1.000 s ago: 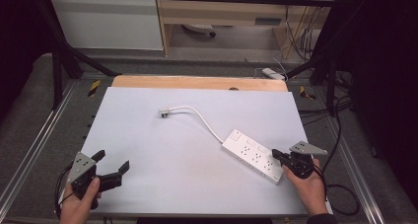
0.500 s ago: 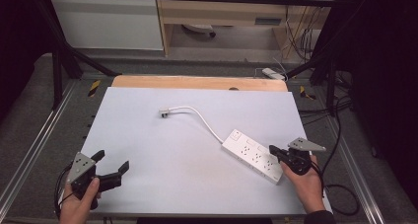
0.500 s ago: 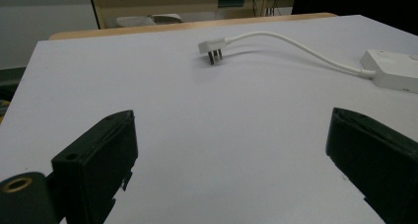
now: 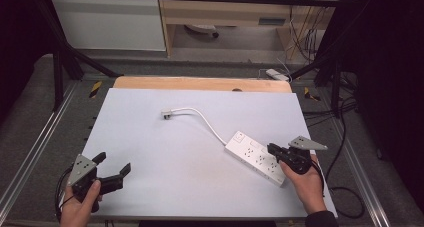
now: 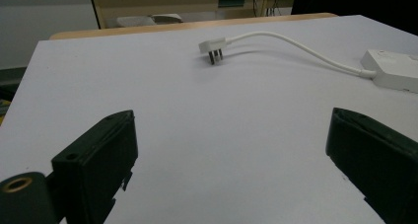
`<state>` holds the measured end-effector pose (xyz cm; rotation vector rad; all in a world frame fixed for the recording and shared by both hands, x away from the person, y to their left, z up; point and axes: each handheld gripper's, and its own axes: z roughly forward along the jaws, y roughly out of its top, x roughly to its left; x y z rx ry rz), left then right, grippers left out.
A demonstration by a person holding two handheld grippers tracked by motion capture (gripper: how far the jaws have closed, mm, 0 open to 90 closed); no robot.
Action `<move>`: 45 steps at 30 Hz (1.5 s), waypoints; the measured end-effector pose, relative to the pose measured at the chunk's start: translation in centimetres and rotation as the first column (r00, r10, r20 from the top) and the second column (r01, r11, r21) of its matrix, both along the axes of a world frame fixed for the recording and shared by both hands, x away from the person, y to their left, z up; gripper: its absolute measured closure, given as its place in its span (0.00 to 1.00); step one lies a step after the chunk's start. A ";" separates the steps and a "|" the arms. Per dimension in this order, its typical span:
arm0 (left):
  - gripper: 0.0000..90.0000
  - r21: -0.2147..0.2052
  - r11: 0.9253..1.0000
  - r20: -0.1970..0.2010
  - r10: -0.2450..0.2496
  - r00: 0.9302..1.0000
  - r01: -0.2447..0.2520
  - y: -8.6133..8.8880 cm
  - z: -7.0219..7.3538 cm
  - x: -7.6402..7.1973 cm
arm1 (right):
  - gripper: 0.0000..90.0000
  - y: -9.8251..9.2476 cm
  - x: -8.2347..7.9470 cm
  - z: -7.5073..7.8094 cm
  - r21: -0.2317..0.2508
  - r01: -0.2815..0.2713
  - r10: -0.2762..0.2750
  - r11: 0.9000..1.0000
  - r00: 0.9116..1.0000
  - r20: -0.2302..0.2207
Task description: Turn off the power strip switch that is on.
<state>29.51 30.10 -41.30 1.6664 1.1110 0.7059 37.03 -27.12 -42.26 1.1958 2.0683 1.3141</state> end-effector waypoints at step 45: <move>0.06 -0.008 1.000 0.003 0.006 1.000 -0.005 0.0 -0.1 0.0 | 0.01 -1.2 -2.3 3.8 0.142 0.053 -0.090 0.988 0.960 0.264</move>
